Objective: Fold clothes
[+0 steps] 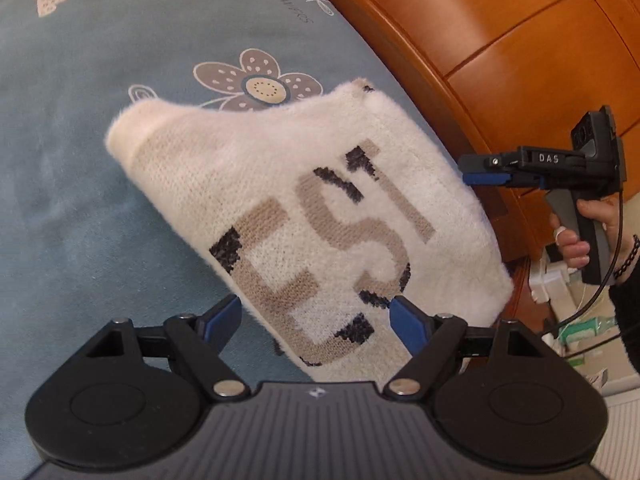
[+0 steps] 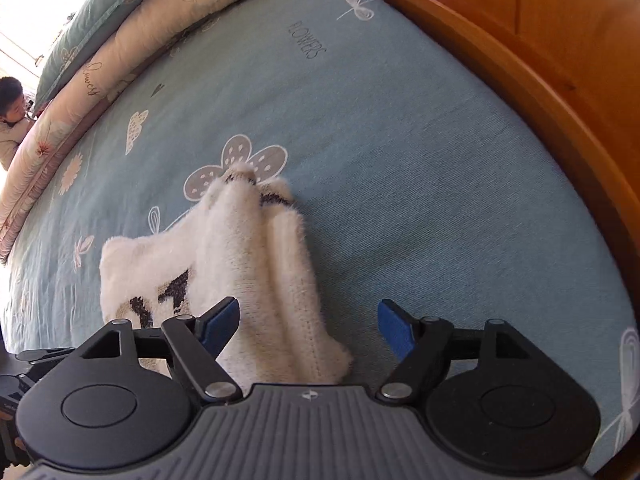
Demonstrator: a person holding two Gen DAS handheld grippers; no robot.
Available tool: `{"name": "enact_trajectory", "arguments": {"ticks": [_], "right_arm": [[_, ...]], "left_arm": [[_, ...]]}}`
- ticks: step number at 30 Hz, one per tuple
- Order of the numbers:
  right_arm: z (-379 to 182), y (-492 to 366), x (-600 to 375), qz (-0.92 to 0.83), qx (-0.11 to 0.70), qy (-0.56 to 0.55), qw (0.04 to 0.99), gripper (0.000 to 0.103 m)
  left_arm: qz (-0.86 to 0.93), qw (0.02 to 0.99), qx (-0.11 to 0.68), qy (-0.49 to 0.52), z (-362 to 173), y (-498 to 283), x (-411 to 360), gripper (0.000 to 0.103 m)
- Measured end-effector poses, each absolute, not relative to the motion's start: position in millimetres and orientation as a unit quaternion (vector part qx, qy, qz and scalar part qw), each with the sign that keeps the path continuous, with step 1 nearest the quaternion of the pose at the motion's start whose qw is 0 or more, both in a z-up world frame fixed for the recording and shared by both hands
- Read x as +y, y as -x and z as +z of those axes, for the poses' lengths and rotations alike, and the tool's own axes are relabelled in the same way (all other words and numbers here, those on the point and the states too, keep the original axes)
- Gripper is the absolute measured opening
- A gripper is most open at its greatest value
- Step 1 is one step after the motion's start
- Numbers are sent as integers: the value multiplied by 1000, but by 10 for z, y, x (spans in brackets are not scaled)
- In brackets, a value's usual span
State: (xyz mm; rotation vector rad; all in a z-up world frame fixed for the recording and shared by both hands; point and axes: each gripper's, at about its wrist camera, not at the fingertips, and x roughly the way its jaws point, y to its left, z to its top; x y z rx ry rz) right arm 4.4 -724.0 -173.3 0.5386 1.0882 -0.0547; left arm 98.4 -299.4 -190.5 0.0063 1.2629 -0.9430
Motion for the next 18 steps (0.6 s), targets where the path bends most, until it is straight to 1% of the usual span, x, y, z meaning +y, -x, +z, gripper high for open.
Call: {"name": "enact_trajectory", "arguments": {"ticks": [1, 3, 4, 5, 7, 9, 11, 13, 15, 18], "right_arm": [[-1634, 24, -7198, -32, 500, -243, 830, 77], [-1462, 149, -7060, -33, 484, -219, 847, 65], [-1386, 221, -6942, -24, 480, -197, 855, 58], [-1343, 253, -6791, -14, 480, -174, 860, 53], [-1334, 259, -6543, 6, 488, -124, 864, 46], [-1460, 218, -6261, 9, 514, -61, 856, 45], [-1653, 186, -6070, -9, 541, 7, 841, 44], [-1881, 188, -6086, -22, 562, 10, 827, 44], [-2014, 193, -6192, -28, 562, -32, 826, 44], [-2037, 194, -6304, -31, 557, -66, 827, 44]], "left_arm": [[-432, 711, 554, -28, -1813, -944, -3088, 81], [-454, 720, 519, -82, -1651, -817, -3249, 81], [-474, 718, 497, -113, -1593, -745, -3529, 81], [-493, 716, 474, -143, -1543, -672, -3778, 81], [-529, 703, 433, -197, -1544, -532, -3970, 81], [-558, 684, 404, -240, -1572, -428, -4112, 81], [-570, 672, 396, -259, -1711, -400, -4218, 81], [-571, 665, 397, -271, -1848, -413, -4341, 82], [-574, 660, 391, -287, -1909, -398, -4411, 87], [-576, 654, 389, -298, -1917, -377, -4504, 89]]}}
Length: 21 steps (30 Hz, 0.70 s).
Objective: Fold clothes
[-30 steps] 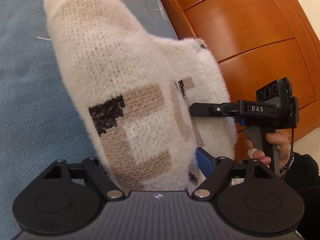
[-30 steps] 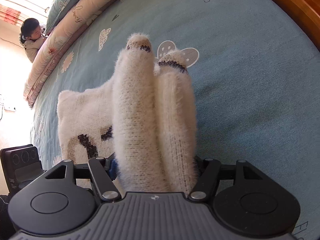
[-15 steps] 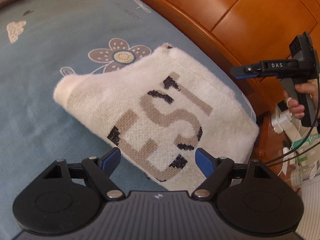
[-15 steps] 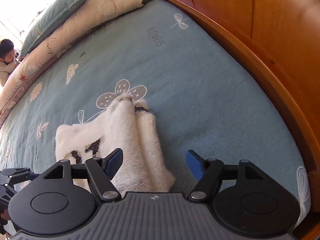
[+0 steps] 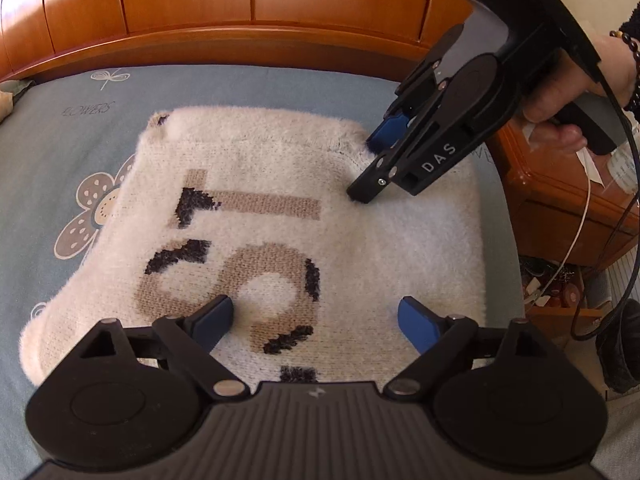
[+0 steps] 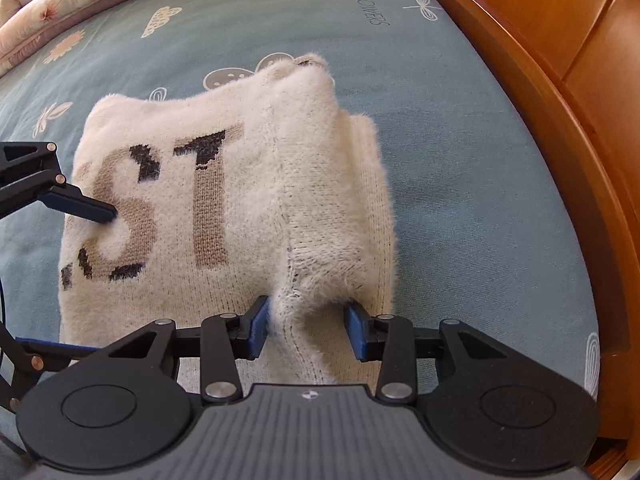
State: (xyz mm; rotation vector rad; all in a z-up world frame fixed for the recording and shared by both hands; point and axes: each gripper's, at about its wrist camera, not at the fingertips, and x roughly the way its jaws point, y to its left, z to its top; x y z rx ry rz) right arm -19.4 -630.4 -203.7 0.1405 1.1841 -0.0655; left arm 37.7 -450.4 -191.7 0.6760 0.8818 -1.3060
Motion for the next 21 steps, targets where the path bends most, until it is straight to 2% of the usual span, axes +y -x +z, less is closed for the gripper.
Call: {"name": "enact_trajectory", "arguments": {"ticks": [7, 13, 16, 21], "right_arm": [[-1574, 593, -6310, -62, 511, -111, 850, 47], [-1539, 989, -6127, -55, 498, -160, 850, 47], [-1681, 1015, -6056, -67, 507, -155, 845, 47], [-1825, 1131, -6250, -87, 483, -234, 839, 47]], "left_arm": [[-576, 651, 404, -284, -1581, -597, -4508, 89], [-608, 639, 397, -253, -1420, -698, -5097, 90], [-603, 632, 384, -300, -1676, -616, -5508, 89], [-588, 627, 381, -340, -2004, -559, -5924, 91]]}}
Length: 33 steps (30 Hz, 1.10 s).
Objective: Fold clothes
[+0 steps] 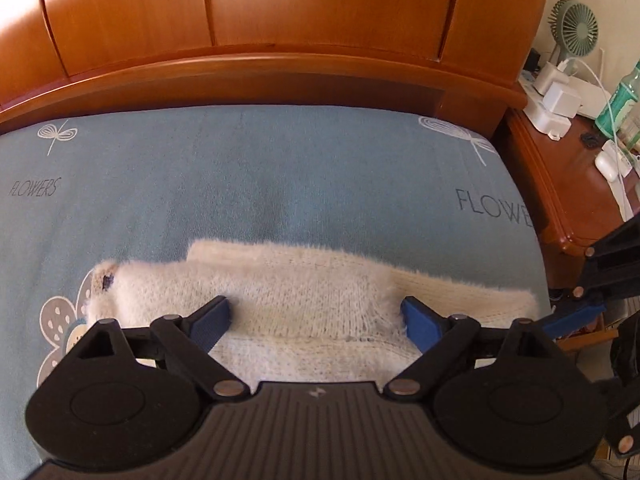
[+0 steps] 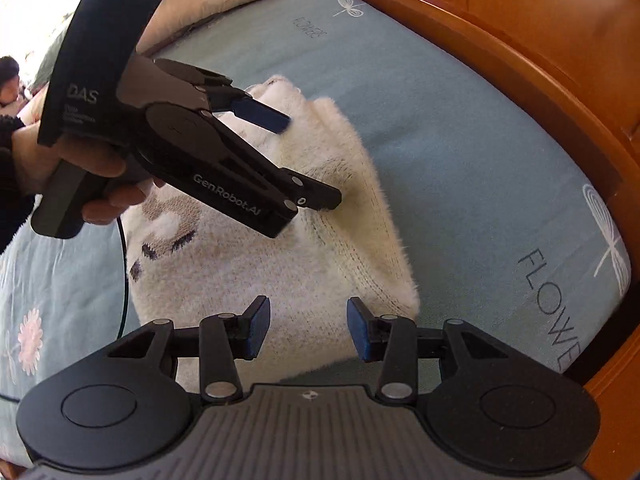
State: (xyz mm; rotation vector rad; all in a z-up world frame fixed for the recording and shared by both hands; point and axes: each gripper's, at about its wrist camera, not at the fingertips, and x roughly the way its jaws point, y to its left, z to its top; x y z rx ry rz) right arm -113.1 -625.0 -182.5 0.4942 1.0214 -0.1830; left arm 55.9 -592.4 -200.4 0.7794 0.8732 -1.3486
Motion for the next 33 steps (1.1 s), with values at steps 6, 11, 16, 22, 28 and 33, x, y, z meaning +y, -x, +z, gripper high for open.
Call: {"name": "enact_trajectory", "arguments": {"ticks": [6, 11, 16, 22, 28, 33], "right_arm": [[-1871, 1237, -6327, -100, 471, -267, 835, 46], [-1901, 1322, -6393, -103, 468, -302, 824, 46], [-1900, 1294, -6366, -102, 471, -296, 825, 46], [-1902, 1324, -6396, -102, 468, -304, 823, 46], [-1805, 1318, -6395, -101, 447, -306, 835, 52], [-1747, 1222, -6301, -58, 448, -285, 845, 53]], "left_arm": [[-576, 627, 400, -338, -1940, -559, -5998, 91], [-593, 616, 407, -322, -1674, -566, -5688, 91], [-584, 612, 385, -368, -1852, -449, -5766, 91], [-582, 612, 376, -381, -2037, -415, -5986, 99], [-568, 630, 421, -320, -1904, -597, -5965, 94], [-557, 654, 416, -299, -1657, -707, -5649, 94]]}}
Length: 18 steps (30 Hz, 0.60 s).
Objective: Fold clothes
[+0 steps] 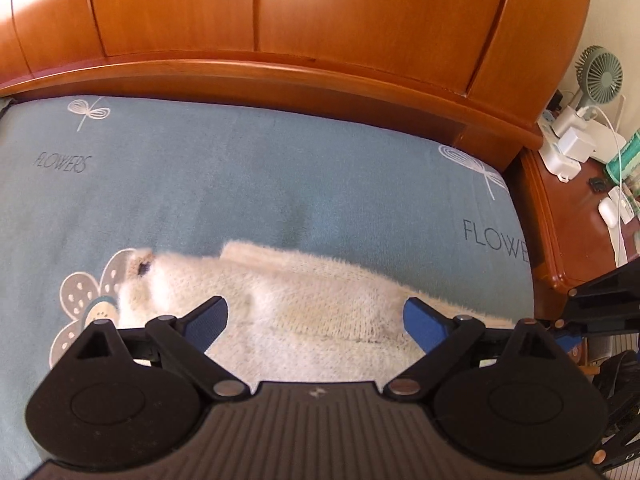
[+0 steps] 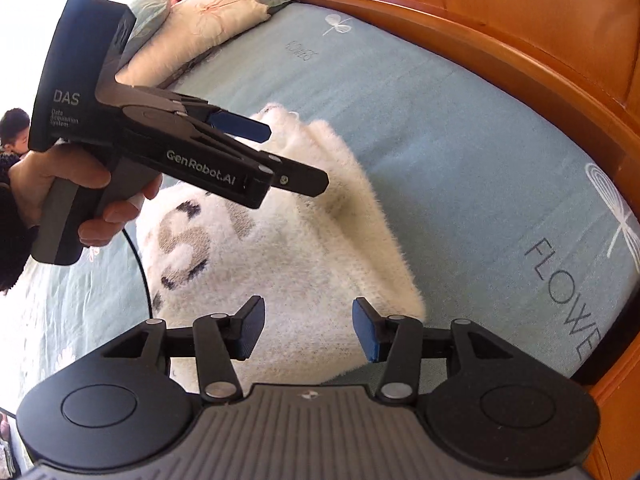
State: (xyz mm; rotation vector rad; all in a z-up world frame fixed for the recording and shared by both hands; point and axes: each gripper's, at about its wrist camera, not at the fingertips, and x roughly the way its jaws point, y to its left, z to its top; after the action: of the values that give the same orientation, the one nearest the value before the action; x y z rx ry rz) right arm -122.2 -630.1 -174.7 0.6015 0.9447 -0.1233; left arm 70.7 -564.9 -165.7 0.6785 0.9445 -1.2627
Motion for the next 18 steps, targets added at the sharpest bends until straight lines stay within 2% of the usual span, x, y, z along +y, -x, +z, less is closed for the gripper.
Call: {"name": "enact_trajectory", "arguments": {"ticks": [5, 9, 12, 15, 18], "right_arm": [[-1837, 1062, -5992, 17, 472, -283, 835, 54], [-2115, 930, -5741, -6, 535, -234, 812, 55], [-2073, 916, -5645, -15, 540, -226, 811, 57], [-1886, 917, -5583, -7, 527, -215, 822, 57], [-1803, 884, -5481, 14, 521, -216, 826, 62]], "left_arm": [[-529, 669, 431, -295, -1579, -802, -5232, 94], [-492, 675, 464, -295, -1709, -881, -4949, 94], [-464, 686, 469, -307, -1748, -884, -4790, 94], [-474, 690, 479, -266, -1672, -882, -4602, 94], [-478, 689, 494, -231, -1666, -871, -4447, 94]]}}
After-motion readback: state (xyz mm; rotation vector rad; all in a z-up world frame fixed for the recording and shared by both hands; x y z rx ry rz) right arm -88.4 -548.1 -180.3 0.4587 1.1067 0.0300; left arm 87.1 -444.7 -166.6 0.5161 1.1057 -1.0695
